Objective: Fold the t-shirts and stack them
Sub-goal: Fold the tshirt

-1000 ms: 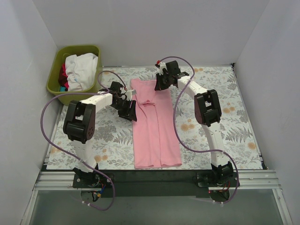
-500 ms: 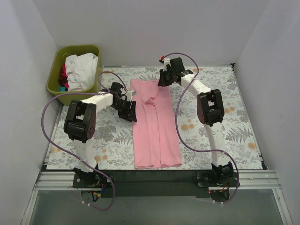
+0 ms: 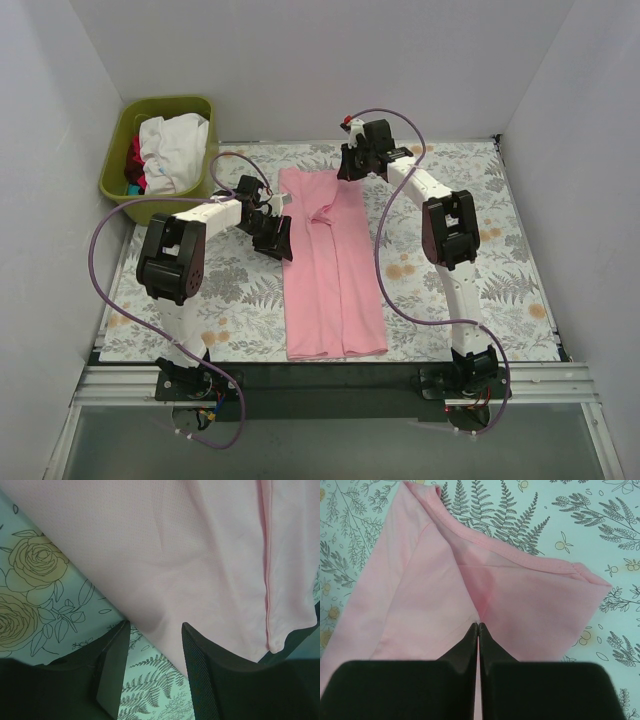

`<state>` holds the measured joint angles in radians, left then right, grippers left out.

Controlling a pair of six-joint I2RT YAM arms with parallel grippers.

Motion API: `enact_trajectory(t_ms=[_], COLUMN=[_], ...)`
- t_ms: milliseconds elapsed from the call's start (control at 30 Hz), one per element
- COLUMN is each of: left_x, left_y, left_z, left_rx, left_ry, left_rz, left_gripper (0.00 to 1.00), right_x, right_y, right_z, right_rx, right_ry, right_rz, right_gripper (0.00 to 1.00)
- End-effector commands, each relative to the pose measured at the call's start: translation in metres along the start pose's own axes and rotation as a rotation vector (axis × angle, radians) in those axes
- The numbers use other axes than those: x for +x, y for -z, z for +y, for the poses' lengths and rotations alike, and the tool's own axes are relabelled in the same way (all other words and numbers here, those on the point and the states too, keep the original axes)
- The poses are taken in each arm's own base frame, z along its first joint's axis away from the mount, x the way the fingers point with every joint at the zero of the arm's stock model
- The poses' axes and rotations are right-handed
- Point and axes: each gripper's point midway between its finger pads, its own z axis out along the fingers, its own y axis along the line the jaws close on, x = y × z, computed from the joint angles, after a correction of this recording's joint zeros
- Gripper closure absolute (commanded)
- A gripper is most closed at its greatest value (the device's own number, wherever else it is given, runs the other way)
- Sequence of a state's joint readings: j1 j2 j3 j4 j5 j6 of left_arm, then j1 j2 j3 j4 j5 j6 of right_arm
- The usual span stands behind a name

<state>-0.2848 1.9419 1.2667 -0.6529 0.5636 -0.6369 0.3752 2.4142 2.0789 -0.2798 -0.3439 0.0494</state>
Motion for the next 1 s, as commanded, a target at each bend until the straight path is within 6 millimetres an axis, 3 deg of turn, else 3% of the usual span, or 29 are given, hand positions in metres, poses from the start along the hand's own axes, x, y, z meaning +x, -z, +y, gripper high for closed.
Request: enact_trajectory(t_ms=[0, 267, 367, 400, 433, 533, 600, 633, 700, 733, 767, 867, 900, 967], left_x=[-0.001, -0.045, -0.051, -0.052, -0.053, -0.061, -0.067, -0.069, -0.073, -0.078, -0.081, -0.091, -0.096, -0.104], left_y=[0.007, 0.036, 0.034, 0.034, 0.035, 0.040, 0.042, 0.043, 0.040, 0.040, 0.039, 0.032, 0.031, 0.025], left_z=[-0.012, -0.036, -0.033, -0.032, -0.032, -0.030, -0.031, -0.031, -0.031, -0.031, -0.030, -0.023, -0.020, -0.014], left_rx=[0.029, 0.063, 0.053, 0.050, 0.050, 0.047, 0.044, 0.045, 0.053, 0.053, 0.052, 0.035, 0.021, 0.009], left_ry=[-0.023, -0.082, -0.076, -0.075, -0.075, -0.068, -0.076, -0.077, -0.076, -0.078, -0.077, -0.062, -0.058, -0.036], left_rz=[-0.019, -0.163, -0.158, -0.156, -0.158, -0.183, -0.204, -0.210, -0.216, -0.223, -0.226, -0.237, -0.247, -0.254], left_gripper=[0.55, 0.55, 0.56, 0.56, 0.56, 0.56, 0.56, 0.56, 0.58, 0.58, 0.60, 0.62, 0.63, 0.64], right_x=[-0.013, -0.015, -0.016, -0.018, -0.019, -0.020, -0.032, -0.027, -0.041, -0.027, -0.036, -0.016, -0.004, 0.012], right_y=[-0.003, -0.003, -0.007, -0.008, -0.008, -0.005, 0.008, 0.012, 0.035, 0.038, 0.054, 0.068, 0.068, 0.066], right_z=[-0.009, -0.035, -0.041, -0.042, -0.045, -0.046, -0.043, -0.042, -0.030, -0.028, -0.019, 0.001, 0.007, 0.009], right_rx=[0.041, 0.151, 0.173, 0.178, 0.189, 0.197, 0.198, 0.188, 0.175, 0.159, 0.149, 0.071, 0.041, 0.017], right_ry=[0.044, 0.095, 0.113, 0.119, 0.129, 0.141, 0.147, 0.142, 0.161, 0.150, 0.157, 0.135, 0.118, 0.090], right_rz=[-0.047, -0.050, -0.055, -0.059, -0.063, -0.063, -0.084, -0.073, -0.099, -0.068, -0.085, -0.038, -0.003, 0.049], right_gripper=[0.99, 0.97, 0.79, 0.65, 0.58, 0.50, 0.49, 0.49, 0.50, 0.51, 0.52, 0.69, 0.77, 0.84])
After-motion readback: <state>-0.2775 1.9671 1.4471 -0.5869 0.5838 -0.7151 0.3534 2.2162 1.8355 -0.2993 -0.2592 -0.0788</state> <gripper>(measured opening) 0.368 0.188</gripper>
